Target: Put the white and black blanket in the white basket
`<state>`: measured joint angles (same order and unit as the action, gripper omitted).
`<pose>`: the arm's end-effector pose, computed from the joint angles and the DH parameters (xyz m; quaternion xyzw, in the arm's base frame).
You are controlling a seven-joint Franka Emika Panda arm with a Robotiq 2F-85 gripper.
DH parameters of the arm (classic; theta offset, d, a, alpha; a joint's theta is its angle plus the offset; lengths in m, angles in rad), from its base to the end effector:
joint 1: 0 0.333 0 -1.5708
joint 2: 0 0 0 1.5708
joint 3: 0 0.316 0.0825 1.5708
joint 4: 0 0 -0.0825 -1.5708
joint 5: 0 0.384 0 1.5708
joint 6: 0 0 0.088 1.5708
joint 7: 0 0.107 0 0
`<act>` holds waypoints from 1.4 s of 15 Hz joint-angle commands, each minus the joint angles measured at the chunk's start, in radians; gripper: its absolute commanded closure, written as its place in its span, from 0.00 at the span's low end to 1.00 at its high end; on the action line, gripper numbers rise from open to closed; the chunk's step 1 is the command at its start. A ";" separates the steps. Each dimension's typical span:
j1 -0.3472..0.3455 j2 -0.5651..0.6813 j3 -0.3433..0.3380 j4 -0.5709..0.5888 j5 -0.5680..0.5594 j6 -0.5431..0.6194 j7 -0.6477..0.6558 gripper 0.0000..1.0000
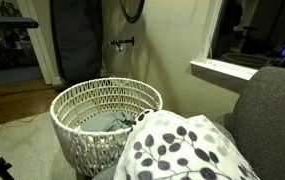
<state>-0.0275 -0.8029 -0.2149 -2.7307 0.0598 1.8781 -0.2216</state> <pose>0.2956 -0.0654 0.4397 -0.9939 -0.0142 0.0099 0.1091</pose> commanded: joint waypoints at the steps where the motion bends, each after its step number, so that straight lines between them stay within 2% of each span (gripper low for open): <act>1: -0.008 0.070 0.017 0.026 0.000 0.056 -0.012 0.00; 11: -0.035 0.256 0.038 0.048 -0.045 0.356 0.011 0.00; 16: -0.043 0.390 0.030 0.123 -0.065 0.475 -0.003 0.00; 21: -0.048 0.533 0.037 0.221 -0.100 0.543 -0.003 0.00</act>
<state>-0.0559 -0.3587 -0.1960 -2.5722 -0.0133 2.3834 -0.2215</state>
